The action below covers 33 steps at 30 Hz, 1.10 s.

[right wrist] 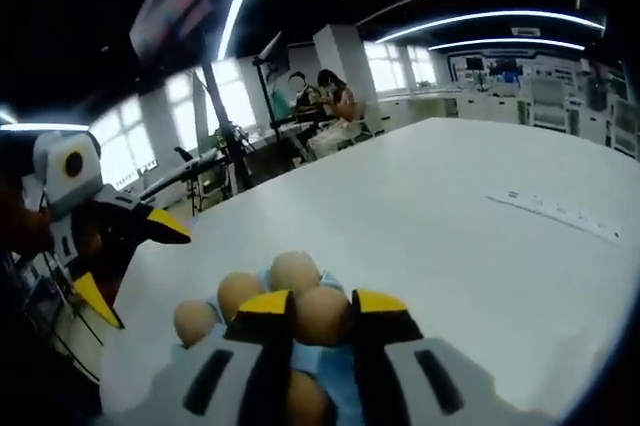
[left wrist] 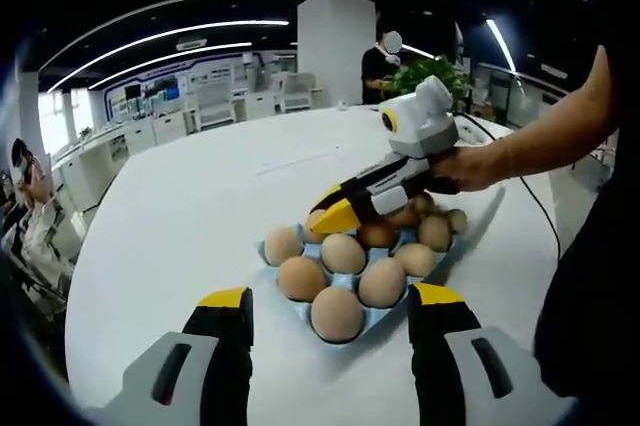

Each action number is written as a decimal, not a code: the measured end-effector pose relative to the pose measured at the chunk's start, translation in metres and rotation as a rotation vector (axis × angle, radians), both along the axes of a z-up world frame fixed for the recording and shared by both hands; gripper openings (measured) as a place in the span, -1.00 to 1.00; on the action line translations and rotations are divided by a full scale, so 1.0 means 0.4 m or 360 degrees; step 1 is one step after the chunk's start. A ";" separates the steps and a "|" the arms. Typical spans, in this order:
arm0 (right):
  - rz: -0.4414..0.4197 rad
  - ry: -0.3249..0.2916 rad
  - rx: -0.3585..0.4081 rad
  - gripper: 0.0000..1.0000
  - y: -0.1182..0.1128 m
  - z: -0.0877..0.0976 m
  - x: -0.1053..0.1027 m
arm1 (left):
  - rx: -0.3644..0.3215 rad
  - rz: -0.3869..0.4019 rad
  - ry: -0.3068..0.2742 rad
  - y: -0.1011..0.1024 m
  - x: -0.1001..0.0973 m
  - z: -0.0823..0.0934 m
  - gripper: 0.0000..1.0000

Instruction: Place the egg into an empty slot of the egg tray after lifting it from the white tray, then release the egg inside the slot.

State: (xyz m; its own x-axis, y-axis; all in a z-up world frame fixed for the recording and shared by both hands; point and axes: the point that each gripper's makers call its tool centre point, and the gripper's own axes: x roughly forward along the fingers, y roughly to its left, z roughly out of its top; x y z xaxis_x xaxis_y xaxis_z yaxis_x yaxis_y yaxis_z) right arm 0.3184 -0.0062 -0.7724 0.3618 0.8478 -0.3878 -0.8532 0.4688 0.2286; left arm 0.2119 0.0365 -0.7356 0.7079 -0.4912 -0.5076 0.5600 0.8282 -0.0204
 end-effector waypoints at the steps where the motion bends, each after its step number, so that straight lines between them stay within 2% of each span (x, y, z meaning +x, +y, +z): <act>1: 0.0003 -0.0003 -0.0002 -0.54 0.000 0.000 -0.001 | 0.0004 -0.0003 -0.0003 0.000 -0.001 0.001 0.26; 4: -0.0011 0.0011 0.0002 -0.47 -0.002 0.000 0.000 | 0.0008 -0.0007 -0.0006 -0.001 -0.002 0.005 0.26; 8: -0.0025 -0.0030 0.0058 -0.47 -0.020 0.028 -0.010 | 0.0010 -0.0010 -0.0012 -0.002 -0.002 0.009 0.26; 11: -0.0086 -0.0116 0.0077 -0.48 -0.053 0.059 -0.004 | 0.0011 -0.0016 -0.0020 -0.005 0.000 0.012 0.26; 15: -0.0130 -0.0136 0.0075 -0.49 -0.102 0.068 -0.003 | 0.0012 -0.0026 -0.0026 -0.010 0.002 0.015 0.26; 21: -0.0272 -0.0089 0.0036 -0.50 -0.219 0.052 0.007 | 0.0010 -0.0045 -0.0030 -0.020 0.005 0.016 0.26; 24: -0.0317 -0.0112 0.0017 -0.50 -0.263 0.048 0.006 | 0.0007 -0.0048 -0.0034 -0.021 0.006 0.018 0.26; 28: -0.0495 -0.0234 -0.0097 -0.50 -0.376 0.043 0.031 | 0.0012 -0.0053 -0.0036 -0.022 0.008 0.018 0.26; 30: -0.0544 -0.0279 -0.0126 -0.50 -0.410 0.047 0.039 | 0.0009 -0.0049 -0.0036 -0.022 0.009 0.018 0.27; 31: -0.0617 -0.0342 -0.0168 -0.50 -0.454 0.054 0.051 | 0.0009 -0.0049 -0.0036 -0.022 0.009 0.017 0.26; 33: -0.0750 -0.0373 -0.0187 -0.51 -0.520 0.065 0.066 | 0.0010 -0.0049 -0.0036 -0.022 0.010 0.017 0.26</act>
State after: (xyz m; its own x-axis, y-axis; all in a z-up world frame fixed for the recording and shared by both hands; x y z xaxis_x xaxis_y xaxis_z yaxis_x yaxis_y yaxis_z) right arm 0.3448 -0.2144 -0.7465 0.7808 0.5282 -0.3336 -0.5660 0.8242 -0.0198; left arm 0.2158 0.0277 -0.7286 0.7039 -0.5098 -0.4946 0.5855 0.8106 -0.0022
